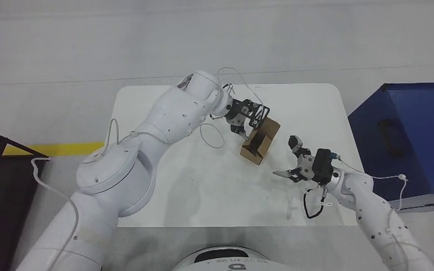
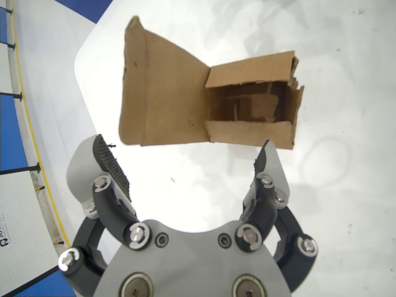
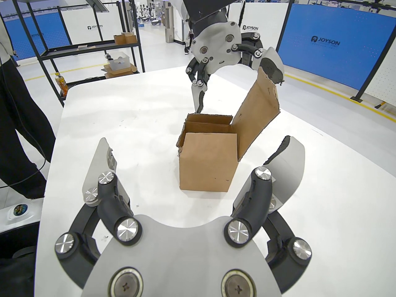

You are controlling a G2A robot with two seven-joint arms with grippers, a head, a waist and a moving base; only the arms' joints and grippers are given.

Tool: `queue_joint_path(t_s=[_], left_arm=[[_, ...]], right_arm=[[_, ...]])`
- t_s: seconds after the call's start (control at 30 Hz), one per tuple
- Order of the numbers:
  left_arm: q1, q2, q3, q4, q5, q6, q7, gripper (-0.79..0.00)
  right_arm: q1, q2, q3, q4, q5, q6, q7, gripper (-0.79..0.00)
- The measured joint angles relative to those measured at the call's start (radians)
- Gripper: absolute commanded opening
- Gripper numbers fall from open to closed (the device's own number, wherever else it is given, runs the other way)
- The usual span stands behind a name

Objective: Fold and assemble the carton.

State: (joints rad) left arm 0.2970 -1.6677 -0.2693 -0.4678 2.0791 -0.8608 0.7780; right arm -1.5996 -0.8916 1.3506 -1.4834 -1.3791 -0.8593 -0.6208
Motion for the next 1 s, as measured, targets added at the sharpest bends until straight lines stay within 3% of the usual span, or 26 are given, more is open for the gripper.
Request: queue_joint_path(t_s=[0.2,0.53,0.77,1.0], left_arm=[[0.004,-0.041,0.026,0.057,0.003,0.030,0.068,0.000],[0.001,-0.092,0.077,0.126,0.061,0.029,0.057,0.000],[-0.007,-0.105,0.092,0.167,0.074,0.098,0.158,0.000],[0.001,-0.101,0.099,0.189,0.171,0.179,0.258,0.000]], right_arm=[[-0.001,-0.001,0.003,0.008,0.004,0.003,-0.002,0.000],[-0.018,0.000,0.021,0.005,-0.001,0.005,-0.011,0.000],[-0.025,0.001,0.031,0.006,-0.012,0.016,-0.017,0.000],[-0.002,-0.017,-0.017,0.028,-0.028,0.156,0.026,0.000]])
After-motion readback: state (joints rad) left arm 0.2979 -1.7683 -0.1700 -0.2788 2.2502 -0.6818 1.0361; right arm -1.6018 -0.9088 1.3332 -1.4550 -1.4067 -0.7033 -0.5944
